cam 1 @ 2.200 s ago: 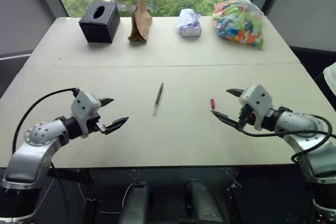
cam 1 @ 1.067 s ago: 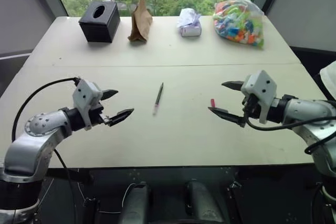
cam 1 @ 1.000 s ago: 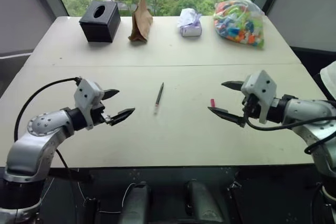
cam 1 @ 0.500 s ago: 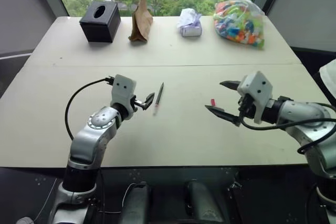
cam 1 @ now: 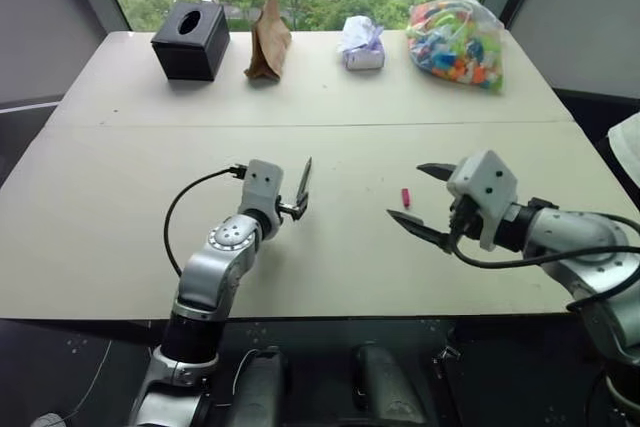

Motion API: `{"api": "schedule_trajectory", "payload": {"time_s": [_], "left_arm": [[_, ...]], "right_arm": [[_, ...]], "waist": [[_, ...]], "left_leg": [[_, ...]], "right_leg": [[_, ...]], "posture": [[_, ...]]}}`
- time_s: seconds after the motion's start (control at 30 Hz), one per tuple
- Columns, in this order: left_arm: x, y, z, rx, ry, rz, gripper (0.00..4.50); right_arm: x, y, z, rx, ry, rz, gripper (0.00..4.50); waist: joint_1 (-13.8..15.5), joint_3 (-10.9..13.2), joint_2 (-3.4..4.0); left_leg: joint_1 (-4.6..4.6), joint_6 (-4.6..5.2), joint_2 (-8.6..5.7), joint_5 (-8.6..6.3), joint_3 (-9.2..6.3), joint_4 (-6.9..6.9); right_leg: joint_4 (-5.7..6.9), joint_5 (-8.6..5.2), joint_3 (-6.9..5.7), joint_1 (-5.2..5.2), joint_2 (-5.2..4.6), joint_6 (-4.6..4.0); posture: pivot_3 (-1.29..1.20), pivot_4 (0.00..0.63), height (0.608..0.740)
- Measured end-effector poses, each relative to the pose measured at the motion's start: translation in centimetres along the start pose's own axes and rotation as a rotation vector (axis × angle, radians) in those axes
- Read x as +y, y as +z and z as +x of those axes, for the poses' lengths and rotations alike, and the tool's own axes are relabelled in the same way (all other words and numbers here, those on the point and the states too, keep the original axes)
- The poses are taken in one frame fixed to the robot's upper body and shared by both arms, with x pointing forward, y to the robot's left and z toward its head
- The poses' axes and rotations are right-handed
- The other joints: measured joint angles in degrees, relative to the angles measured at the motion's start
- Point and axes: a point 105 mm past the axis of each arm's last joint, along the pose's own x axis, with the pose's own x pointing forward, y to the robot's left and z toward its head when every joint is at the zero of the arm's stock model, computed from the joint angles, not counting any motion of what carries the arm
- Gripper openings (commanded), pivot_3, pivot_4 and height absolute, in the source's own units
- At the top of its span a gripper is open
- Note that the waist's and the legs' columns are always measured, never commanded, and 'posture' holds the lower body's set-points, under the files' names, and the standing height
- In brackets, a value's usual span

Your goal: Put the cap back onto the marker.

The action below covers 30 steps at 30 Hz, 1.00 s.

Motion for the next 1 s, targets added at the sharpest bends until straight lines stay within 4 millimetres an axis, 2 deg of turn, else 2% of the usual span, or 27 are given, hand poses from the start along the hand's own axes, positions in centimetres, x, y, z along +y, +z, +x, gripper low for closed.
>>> {"api": "schedule_trajectory", "payload": {"time_s": [0.17,0.3,0.7,1.0], "left_arm": [[-0.6,-0.3,0.3,-0.001,-0.015,0.015,4.48],[-1.0,-1.3,0.8,0.026,-0.022,0.010,4.48],[-1.8,-1.1,3.3,0.013,-0.021,-0.014,4.48],[-2.0,-1.1,3.9,0.018,-0.022,0.005,4.48]], "right_arm": [[-0.3,0.1,-0.2,-0.002,-0.014,-0.002,4.50],[-0.3,0.1,-0.2,0.000,-0.015,-0.002,4.50],[-0.9,0.9,-0.2,-0.005,-0.023,-0.039,4.50],[-1.0,0.9,-0.3,0.001,-0.027,-0.047,4.50]], "waist": [[0.05,0.00,0.00],[0.05,0.00,0.00],[1.30,-0.07,0.04],[1.29,-0.09,0.08]], "left_leg": [[0.00,0.00,-0.01,0.00,0.01,0.00],[0.00,0.00,-0.01,0.00,0.01,0.00],[0.25,0.00,-0.08,0.00,-0.07,0.16],[0.47,0.00,-0.08,0.00,-0.13,0.15]], "right_leg": [[0.00,0.00,0.00,0.00,-0.01,0.00],[-0.01,0.00,0.00,0.01,-0.01,0.00],[-0.08,-0.10,-0.05,0.44,-0.05,-0.17],[-0.10,-0.15,-0.10,0.68,-0.06,-0.12]], "posture": [[0.00,0.150,0.740],[0.00,0.150,0.740],[0.00,0.150,0.740],[0.00,0.150,0.740]]}}
